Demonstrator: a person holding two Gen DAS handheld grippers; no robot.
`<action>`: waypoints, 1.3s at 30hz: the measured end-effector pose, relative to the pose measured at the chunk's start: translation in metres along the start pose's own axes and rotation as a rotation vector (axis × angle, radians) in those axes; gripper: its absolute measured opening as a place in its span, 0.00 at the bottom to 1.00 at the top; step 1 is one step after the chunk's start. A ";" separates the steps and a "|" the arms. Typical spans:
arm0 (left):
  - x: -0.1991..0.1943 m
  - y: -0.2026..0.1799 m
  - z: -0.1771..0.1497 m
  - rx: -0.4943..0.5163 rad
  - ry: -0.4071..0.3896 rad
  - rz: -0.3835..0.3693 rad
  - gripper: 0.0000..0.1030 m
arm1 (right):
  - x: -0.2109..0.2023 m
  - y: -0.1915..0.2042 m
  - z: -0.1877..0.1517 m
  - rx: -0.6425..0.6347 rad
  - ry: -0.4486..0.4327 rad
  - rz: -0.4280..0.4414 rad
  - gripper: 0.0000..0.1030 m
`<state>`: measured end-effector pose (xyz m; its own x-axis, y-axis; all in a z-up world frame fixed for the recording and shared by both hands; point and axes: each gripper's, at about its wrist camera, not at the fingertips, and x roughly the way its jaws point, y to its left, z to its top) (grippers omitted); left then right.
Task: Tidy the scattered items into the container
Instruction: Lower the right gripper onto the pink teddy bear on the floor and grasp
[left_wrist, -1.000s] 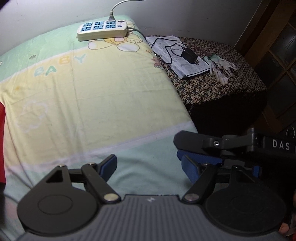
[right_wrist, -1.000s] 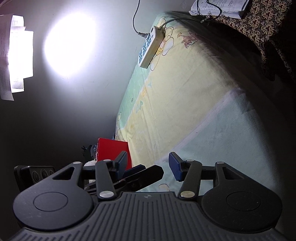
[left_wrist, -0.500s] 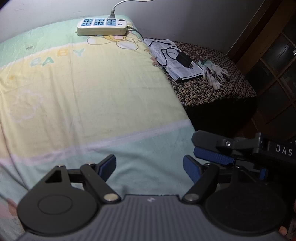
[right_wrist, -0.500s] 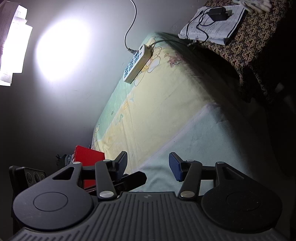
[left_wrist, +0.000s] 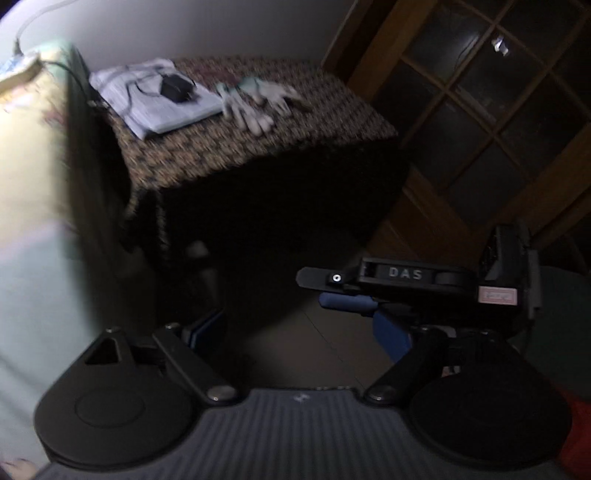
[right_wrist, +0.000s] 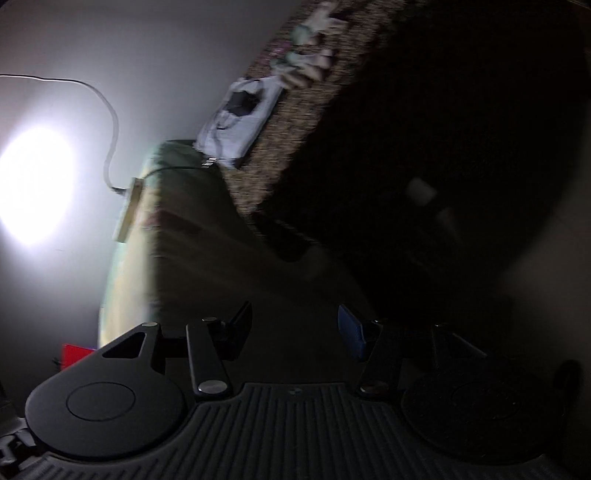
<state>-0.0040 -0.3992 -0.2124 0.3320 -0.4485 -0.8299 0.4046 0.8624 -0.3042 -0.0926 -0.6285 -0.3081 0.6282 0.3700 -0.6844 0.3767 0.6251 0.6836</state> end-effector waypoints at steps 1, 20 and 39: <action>0.031 -0.007 -0.004 -0.030 0.045 -0.017 0.78 | 0.009 -0.028 0.004 0.005 0.016 -0.050 0.55; 0.578 0.149 -0.229 0.015 0.563 0.461 0.56 | 0.375 -0.397 -0.053 0.286 0.336 -0.171 0.64; 0.714 0.222 -0.291 0.076 0.613 0.402 0.57 | 0.488 -0.438 -0.092 0.267 0.336 -0.386 0.16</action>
<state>0.0745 -0.4597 -1.0085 -0.0598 0.1299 -0.9897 0.4176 0.9038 0.0934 -0.0136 -0.6582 -0.9650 0.1765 0.3748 -0.9101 0.7222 0.5790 0.3785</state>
